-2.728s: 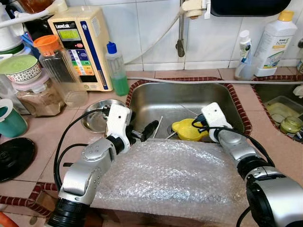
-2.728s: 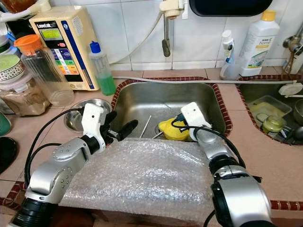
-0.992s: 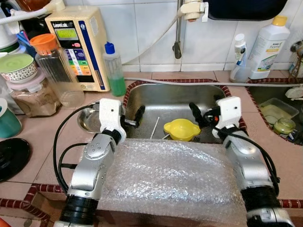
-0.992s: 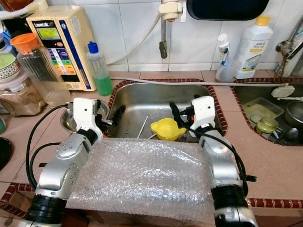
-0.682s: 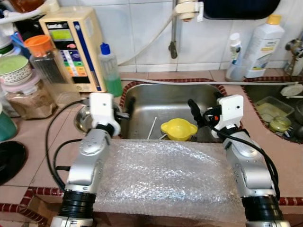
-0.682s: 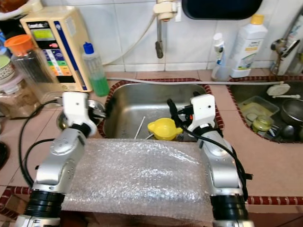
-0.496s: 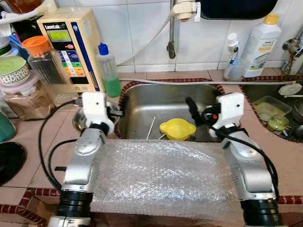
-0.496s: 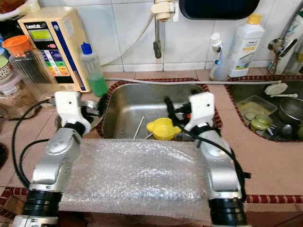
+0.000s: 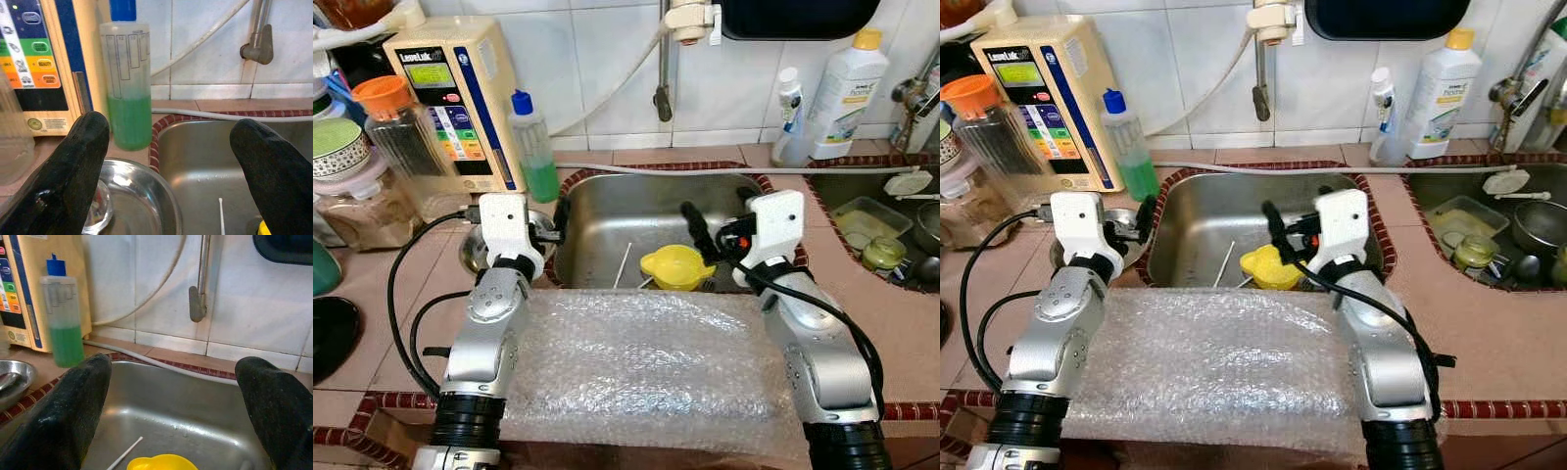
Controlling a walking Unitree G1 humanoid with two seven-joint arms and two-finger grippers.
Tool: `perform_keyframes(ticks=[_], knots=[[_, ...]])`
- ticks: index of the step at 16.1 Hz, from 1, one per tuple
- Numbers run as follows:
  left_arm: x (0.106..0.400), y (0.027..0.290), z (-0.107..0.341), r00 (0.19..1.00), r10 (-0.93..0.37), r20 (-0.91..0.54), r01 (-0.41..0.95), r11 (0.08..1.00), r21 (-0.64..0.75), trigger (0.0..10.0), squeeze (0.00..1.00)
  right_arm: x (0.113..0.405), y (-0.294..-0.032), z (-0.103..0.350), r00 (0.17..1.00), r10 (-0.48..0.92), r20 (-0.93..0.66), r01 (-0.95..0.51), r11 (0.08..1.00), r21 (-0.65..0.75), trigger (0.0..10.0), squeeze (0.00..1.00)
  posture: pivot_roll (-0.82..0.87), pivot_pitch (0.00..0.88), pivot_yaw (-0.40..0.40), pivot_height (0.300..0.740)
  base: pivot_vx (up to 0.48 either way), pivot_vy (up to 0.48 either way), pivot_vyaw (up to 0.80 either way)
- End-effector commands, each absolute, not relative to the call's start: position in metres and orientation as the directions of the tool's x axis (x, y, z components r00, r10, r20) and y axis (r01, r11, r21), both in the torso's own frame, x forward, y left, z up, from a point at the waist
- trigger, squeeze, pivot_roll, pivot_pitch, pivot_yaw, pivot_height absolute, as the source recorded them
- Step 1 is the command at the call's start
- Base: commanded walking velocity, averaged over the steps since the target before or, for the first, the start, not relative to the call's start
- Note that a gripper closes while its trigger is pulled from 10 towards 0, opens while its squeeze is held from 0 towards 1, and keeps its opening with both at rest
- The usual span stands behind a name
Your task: Kitchen organization
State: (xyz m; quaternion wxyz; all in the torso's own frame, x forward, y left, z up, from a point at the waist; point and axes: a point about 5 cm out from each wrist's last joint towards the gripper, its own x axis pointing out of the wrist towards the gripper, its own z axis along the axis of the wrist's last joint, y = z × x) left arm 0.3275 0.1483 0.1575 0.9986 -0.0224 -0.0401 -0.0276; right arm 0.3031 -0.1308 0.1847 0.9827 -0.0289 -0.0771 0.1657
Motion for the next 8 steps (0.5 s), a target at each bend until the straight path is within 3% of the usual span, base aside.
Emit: perform_keyframes(ticks=[1,2,8], knots=[[0.3307,0.1518,0.163,0.994,-0.042,0.097,0.045,0.998,-0.032,10.0,0.0,0.3012,-0.1286,0.1883,0.93,0.337,0.146,-0.328,0.941,-0.079,10.0,0.38,-0.01,0.0,0.106,0.74,0.0,0.0,0.0],[0.3309,0.1516,0.1629,0.994,-0.044,0.097,0.047,0.998,-0.029,10.0,0.0,0.3012,-0.1292,0.1892,0.931,0.334,0.147,-0.326,0.942,-0.077,10.0,0.22,-0.01,0.0,0.106,0.74,0.0,0.0,0.0],[0.331,0.1523,0.162,0.995,-0.044,0.095,0.046,0.999,-0.021,10.0,0.0,0.2995,-0.1294,0.1893,0.935,0.328,0.136,-0.321,0.944,-0.071,10.0,0.2,-0.01,0.0,0.107,0.74,0.0,0.0,0.0]])
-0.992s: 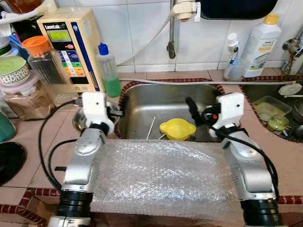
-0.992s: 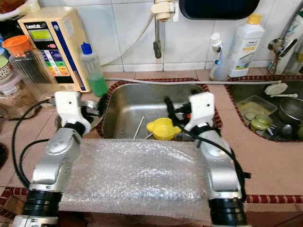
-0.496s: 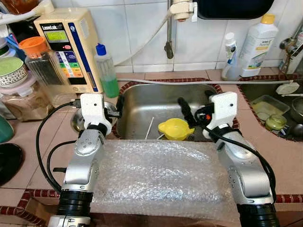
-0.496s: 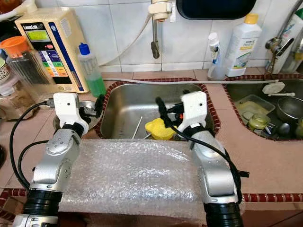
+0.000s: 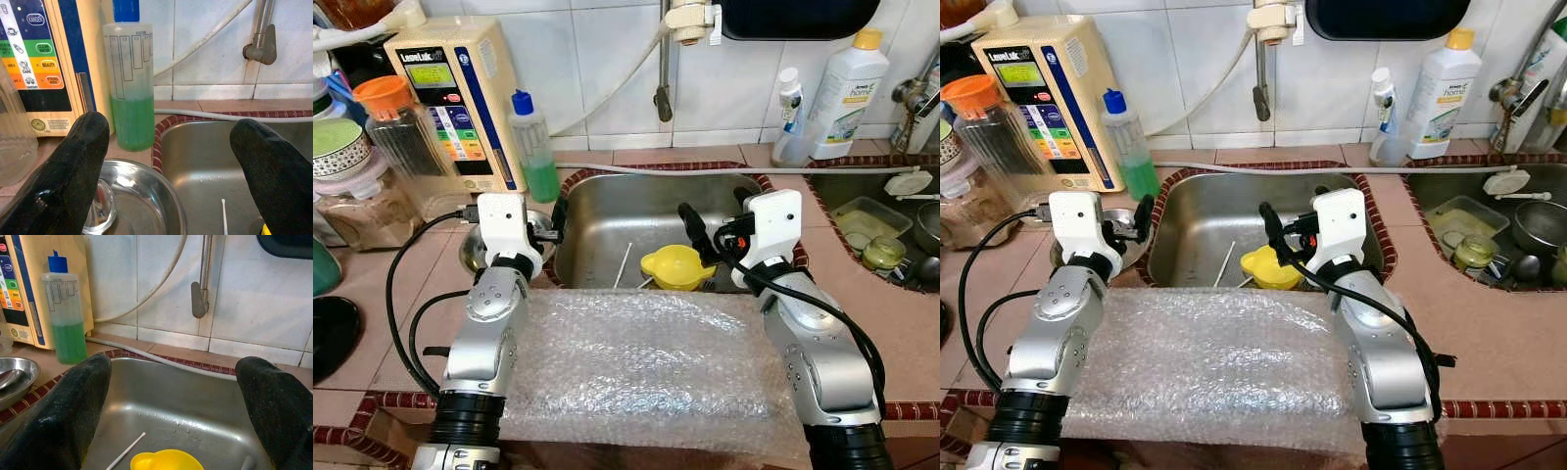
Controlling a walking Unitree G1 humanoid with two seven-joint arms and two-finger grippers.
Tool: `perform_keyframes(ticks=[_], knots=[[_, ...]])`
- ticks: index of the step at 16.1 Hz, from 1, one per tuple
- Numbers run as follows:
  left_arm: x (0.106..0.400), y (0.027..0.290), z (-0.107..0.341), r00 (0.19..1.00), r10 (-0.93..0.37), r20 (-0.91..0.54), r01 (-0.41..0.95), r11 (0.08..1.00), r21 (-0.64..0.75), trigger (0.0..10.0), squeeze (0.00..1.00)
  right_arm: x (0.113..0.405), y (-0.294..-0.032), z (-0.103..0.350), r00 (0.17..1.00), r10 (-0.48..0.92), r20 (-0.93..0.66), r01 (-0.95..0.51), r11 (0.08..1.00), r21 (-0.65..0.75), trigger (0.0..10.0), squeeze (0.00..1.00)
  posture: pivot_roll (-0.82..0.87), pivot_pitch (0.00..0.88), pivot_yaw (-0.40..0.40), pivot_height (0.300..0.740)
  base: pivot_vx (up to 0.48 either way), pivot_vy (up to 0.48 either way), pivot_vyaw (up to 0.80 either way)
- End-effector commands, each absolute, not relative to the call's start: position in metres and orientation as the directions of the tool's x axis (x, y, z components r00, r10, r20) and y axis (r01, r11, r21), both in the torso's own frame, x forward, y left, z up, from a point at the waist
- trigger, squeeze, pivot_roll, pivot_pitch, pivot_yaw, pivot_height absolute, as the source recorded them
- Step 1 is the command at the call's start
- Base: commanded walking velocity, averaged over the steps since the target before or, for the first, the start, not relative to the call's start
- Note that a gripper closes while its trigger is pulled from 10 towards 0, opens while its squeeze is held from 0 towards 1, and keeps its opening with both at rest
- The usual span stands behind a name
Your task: Kitchen organization
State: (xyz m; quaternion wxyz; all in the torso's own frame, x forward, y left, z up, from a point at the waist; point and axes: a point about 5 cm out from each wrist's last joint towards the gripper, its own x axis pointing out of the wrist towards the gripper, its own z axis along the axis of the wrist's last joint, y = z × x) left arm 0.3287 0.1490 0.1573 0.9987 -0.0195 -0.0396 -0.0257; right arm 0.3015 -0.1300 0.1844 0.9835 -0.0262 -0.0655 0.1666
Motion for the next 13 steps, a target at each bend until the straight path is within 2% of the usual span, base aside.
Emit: perform_keyframes(ticks=[1,8,13], knots=[[0.331,0.153,0.162,0.995,-0.043,0.095,0.045,0.999,-0.02,10.0,0.0,0.3,-0.129,0.189,0.935,0.328,0.135,-0.321,0.944,-0.07,10.0,0.18,-0.01,0.0,0.11,0.74,0.0,0.0,0.0],[0.331,0.158,0.161,0.995,-0.031,0.1,0.03,0.999,0.018,10.0,0.0,0.301,-0.127,0.19,0.933,0.334,0.132,-0.328,0.942,-0.063,10.0,0.18,0.01,0.0,0.11,0.74,0.0,0.0,0.0],[0.323,0.164,0.158,0.989,0.01,0.147,-0.023,0.996,0.088,10.0,0.0,0.3,-0.126,0.191,0.926,0.357,0.122,-0.351,0.934,-0.07,10.0,0.16,0.01,0.0,0.072,0.74,0.0,0.0,0.0]])
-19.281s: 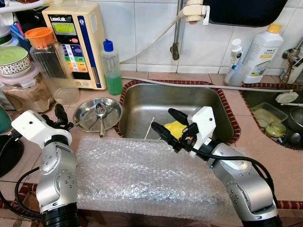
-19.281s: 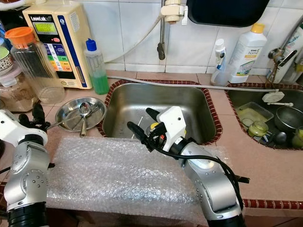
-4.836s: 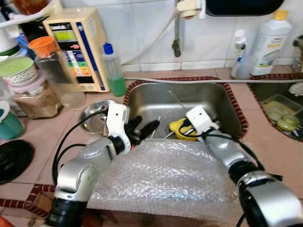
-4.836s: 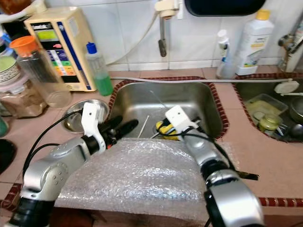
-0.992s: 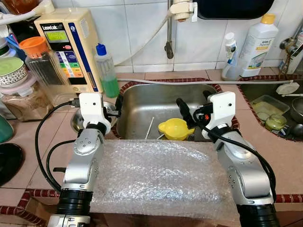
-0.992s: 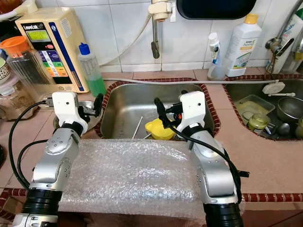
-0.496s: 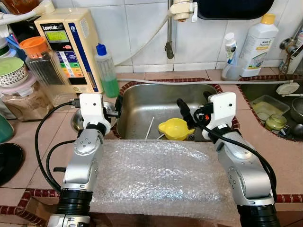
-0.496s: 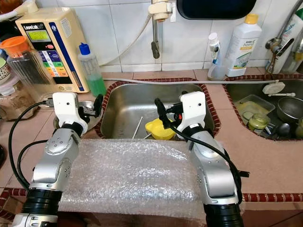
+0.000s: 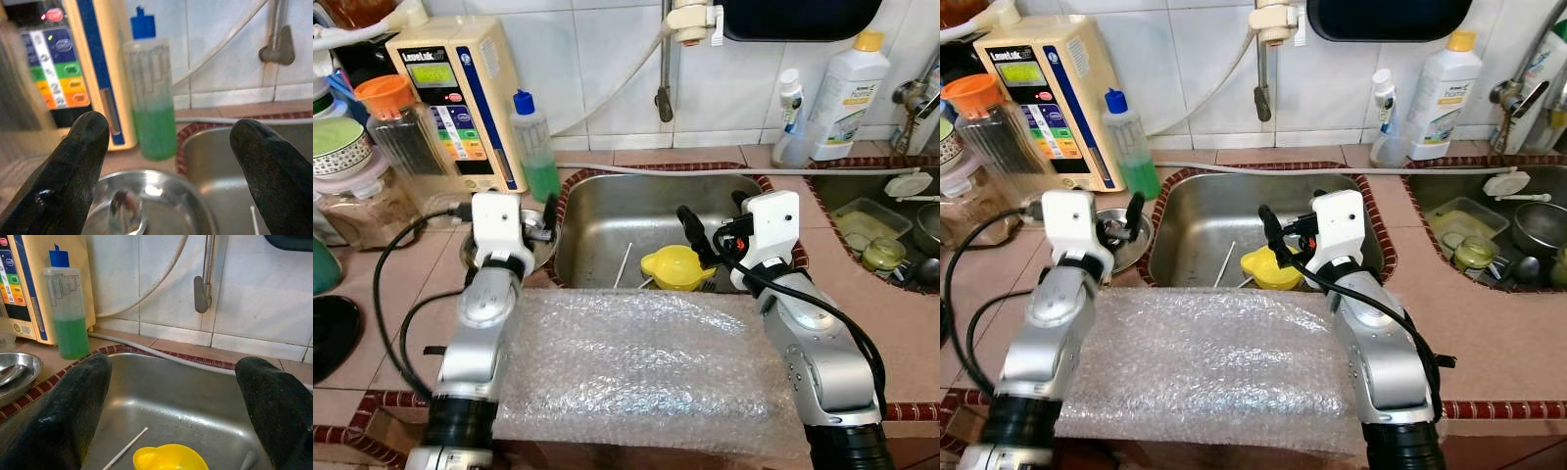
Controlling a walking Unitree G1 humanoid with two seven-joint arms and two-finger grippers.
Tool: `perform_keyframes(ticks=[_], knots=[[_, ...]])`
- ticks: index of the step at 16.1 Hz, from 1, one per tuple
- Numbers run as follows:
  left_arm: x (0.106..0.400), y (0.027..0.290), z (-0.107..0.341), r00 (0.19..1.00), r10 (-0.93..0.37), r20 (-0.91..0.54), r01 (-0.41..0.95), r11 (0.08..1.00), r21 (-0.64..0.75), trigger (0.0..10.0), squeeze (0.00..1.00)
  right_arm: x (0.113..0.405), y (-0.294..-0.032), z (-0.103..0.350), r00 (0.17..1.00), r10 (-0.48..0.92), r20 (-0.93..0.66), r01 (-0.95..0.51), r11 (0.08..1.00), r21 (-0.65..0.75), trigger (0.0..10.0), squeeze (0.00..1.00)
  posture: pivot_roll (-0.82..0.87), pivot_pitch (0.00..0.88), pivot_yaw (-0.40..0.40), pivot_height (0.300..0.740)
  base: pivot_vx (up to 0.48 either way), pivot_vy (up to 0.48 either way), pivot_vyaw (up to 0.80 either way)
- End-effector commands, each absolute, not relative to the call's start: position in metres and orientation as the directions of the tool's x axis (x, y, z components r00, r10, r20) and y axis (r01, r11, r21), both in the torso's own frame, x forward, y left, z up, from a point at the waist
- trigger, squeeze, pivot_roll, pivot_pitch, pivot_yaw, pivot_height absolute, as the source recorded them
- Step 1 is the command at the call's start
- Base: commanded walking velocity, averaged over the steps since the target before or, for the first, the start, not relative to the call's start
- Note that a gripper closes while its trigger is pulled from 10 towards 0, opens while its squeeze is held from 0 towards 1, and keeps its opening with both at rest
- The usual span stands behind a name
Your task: Kitchen organization
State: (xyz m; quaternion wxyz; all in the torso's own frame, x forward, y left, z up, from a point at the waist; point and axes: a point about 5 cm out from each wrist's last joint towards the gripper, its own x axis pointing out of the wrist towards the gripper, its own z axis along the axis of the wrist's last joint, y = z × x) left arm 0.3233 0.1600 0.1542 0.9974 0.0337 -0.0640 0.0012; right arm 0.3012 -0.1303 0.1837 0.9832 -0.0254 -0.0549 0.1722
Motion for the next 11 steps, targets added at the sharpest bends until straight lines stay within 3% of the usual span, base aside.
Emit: perform_keyframes(ticks=[1,5,11], knots=[[0.319,0.164,0.152,0.991,0.006,0.135,-0.021,0.993,0.114,10.0,0.0,0.3,-0.127,0.191,0.924,0.364,0.117,-0.357,0.931,-0.072,10.0,0.15,0.02,0.0,0.045,0.74,0.0,0.0,0.0],[0.303,0.173,0.142,0.99,0.046,0.13,-0.066,0.986,0.153,10.0,0.0,0.299,-0.126,0.194,0.909,0.406,0.098,-0.398,0.913,-0.086,10.0,0.0,0.02,0.0,0.008,0.74,0.0,0.0,0.0],[0.284,0.166,0.133,0.982,-0.035,0.183,-0.015,0.964,0.266,10.0,0.0,0.298,-0.119,0.196,0.886,0.457,0.072,-0.452,0.888,-0.08,10.0,0.0,0.03,0.0,-0.011,0.74,0.0,0.0,0.0]])
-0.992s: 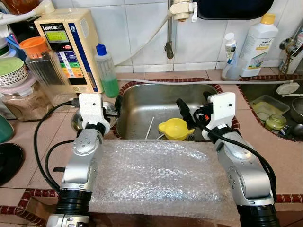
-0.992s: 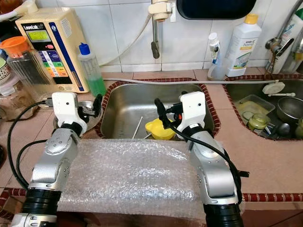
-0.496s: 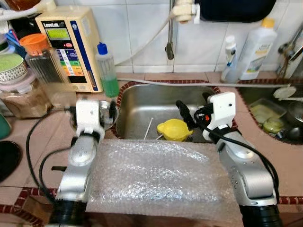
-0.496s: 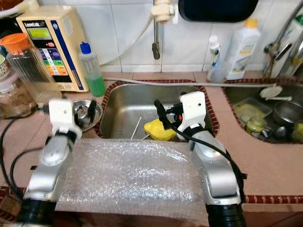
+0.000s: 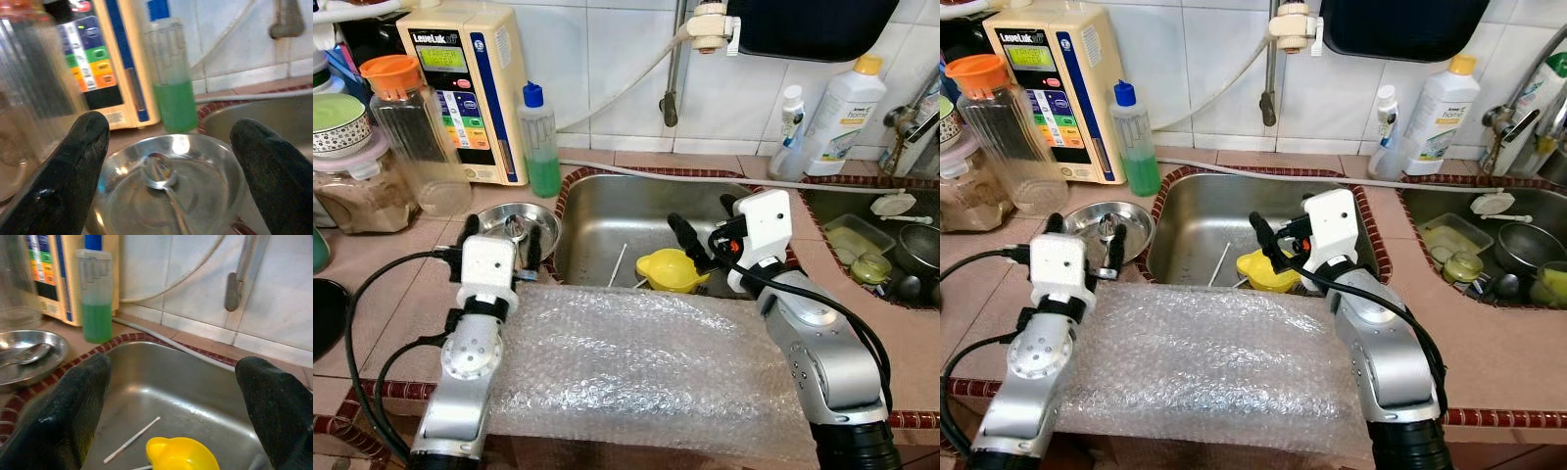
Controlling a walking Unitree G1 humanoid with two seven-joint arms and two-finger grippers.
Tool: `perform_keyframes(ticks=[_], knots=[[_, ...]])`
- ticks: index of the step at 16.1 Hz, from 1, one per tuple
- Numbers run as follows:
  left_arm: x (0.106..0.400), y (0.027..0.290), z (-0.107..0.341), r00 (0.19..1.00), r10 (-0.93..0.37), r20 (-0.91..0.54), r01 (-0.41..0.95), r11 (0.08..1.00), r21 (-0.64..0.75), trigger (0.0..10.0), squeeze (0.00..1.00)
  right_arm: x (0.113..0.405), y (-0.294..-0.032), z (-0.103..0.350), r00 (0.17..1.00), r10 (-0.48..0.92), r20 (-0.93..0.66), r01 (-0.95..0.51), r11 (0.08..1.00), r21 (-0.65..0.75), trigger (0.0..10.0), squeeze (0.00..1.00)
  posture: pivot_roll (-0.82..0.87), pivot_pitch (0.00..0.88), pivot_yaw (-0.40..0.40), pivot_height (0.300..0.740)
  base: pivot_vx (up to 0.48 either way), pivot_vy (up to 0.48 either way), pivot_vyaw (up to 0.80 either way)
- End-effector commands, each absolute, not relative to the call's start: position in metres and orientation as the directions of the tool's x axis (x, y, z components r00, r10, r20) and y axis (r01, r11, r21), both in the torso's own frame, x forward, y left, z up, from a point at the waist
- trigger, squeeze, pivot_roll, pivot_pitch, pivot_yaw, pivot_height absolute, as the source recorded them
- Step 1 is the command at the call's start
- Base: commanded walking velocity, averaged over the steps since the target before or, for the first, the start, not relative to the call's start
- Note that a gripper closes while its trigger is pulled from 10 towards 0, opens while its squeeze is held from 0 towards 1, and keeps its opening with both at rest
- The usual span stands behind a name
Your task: Kitchen organization
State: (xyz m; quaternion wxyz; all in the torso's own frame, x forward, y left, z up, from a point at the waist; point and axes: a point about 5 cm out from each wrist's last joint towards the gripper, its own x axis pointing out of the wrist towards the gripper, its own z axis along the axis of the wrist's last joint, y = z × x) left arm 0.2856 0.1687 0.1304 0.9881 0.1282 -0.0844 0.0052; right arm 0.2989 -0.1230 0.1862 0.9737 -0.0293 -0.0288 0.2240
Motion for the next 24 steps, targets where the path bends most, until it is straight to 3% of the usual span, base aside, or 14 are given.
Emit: perform_keyframes(ticks=[1,9,15,19,24], knots=[[0.284,0.161,0.13,0.985,-0.066,0.162,0.019,0.961,0.276,10.0,0.0,0.296,-0.114,0.197,0.871,0.488,0.06,-0.485,0.872,-0.059,10.0,0.0,0.03,0.0,0.0,0.74,0.0,0.0,0.0],[0.295,0.144,0.144,0.97,-0.153,0.191,0.093,0.953,0.289,10.0,0.0,0.288,-0.11,0.193,0.879,0.47,0.081,-0.468,0.883,-0.044,10.0,0.0,0.03,0.0,0.064,0.74,0.0,0.0,0.0],[0.296,0.133,0.149,0.958,-0.203,0.201,0.135,0.942,0.308,10.0,0.0,0.288,-0.11,0.191,0.889,0.451,0.077,-0.45,0.892,-0.036,10.0,0.0,0.03,0.0,0.076,0.74,0.0,0.0,0.8],[0.296,0.139,0.148,0.957,-0.161,0.24,0.044,0.902,0.429,10.0,0.0,0.29,-0.112,0.193,0.892,0.444,0.084,-0.442,0.896,-0.043,10.0,0.0,0.02,0.0,0.069,0.74,0.0,0.0,0.0],[0.293,0.152,0.13,0.973,-0.1,0.207,-0.01,0.882,0.472,10.0,0.0,0.287,-0.114,0.192,0.886,0.458,0.074,-0.454,0.889,-0.06,10.0,0.0,0.01,0.0,0.039,0.74,0.0,0.0,0.0]])
